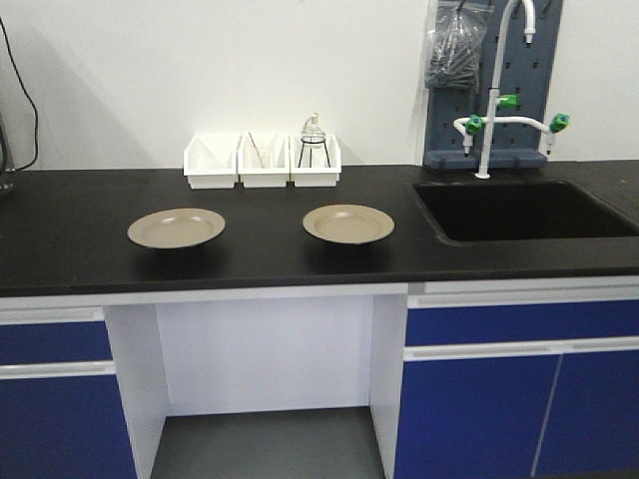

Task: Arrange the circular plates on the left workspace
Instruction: 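Drive the base forward toward the two tan plates on the bench, then lower the left gripper to the rim of the tan plate nearest it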

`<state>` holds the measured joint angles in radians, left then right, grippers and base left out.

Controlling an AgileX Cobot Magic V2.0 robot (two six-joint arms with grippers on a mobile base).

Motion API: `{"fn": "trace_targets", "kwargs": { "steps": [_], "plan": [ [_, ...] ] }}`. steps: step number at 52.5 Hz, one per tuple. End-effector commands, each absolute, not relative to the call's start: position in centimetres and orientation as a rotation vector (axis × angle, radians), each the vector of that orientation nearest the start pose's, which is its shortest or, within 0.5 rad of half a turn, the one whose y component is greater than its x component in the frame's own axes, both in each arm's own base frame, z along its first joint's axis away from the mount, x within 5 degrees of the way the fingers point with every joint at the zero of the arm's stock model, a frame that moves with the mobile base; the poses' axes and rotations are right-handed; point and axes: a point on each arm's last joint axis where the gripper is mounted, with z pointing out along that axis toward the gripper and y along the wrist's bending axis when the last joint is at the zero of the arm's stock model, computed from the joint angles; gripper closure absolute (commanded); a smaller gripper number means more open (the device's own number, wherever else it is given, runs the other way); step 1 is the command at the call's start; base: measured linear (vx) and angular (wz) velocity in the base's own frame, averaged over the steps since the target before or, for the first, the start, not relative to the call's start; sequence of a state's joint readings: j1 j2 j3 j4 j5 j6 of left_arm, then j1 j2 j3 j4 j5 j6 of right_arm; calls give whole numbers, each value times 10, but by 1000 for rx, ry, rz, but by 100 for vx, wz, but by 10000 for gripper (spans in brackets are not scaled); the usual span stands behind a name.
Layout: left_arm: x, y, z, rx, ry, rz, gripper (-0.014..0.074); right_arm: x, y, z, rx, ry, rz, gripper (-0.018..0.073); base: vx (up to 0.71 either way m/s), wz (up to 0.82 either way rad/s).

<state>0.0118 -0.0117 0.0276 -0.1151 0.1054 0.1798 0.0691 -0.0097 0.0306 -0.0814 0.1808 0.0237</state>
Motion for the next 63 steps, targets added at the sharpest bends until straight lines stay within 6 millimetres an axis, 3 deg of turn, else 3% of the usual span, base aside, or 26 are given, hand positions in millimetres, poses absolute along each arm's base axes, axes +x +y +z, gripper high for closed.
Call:
{"fn": "trace_targets", "kwargs": {
  "steps": [1,63],
  "plan": [
    [57,0,196,39,1536,44,594,57,3,188,-107,1611,-10,563,49,8],
    [57,0,196,39,1536,44,594,57,3,188,-107,1610,-10,563,47,5]
  ]
}}
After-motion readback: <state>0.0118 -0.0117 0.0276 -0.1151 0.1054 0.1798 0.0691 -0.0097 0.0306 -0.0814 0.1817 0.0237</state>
